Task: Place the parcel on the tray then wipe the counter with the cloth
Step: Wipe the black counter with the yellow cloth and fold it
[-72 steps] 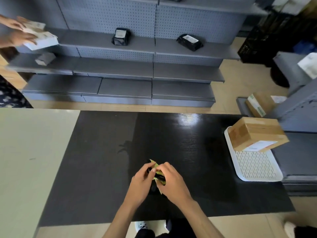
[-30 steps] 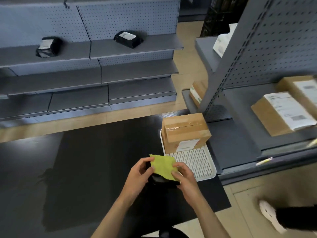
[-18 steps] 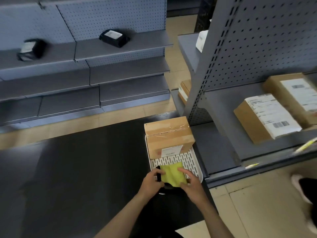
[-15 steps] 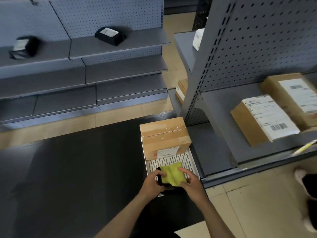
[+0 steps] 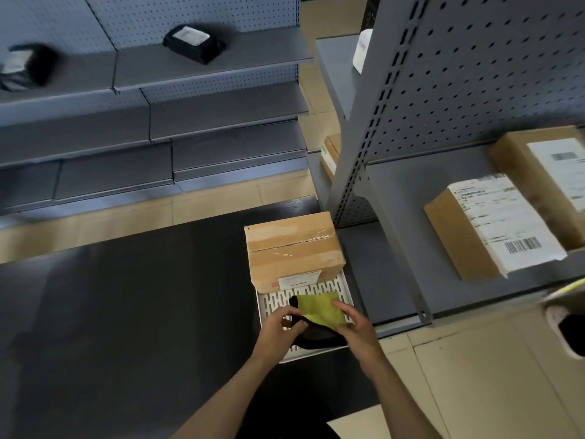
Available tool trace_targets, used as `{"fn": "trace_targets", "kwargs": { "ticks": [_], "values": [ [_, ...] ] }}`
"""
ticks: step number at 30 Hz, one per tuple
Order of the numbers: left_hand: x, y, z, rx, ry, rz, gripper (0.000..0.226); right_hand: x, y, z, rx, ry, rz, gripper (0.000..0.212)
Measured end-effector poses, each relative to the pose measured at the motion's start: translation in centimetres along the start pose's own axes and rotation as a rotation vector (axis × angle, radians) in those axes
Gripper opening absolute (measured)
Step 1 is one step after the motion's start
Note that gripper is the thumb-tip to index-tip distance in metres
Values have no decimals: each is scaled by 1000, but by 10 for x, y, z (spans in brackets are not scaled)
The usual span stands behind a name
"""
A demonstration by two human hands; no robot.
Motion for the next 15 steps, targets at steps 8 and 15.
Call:
{"fn": "trace_targets", "kwargs": {
  "ticks": [8,15],
  "values": [
    [-2,15,-16,-13,151,117,2,14,-18,-3,-235,68,-78,73],
    [6,2,-31,262,79,173,34,16,-40,4,-709,150,-92,75]
  ]
}}
Point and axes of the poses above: each hand's wrist, its own x-axis towards the middle knuckle, its own y-axis out of the back of the hand, z = x × y, the point moved 5 cm from there along x, towards the middle knuckle, and after that the axes turned 13 degrees about -x, right-handed, at the moved point
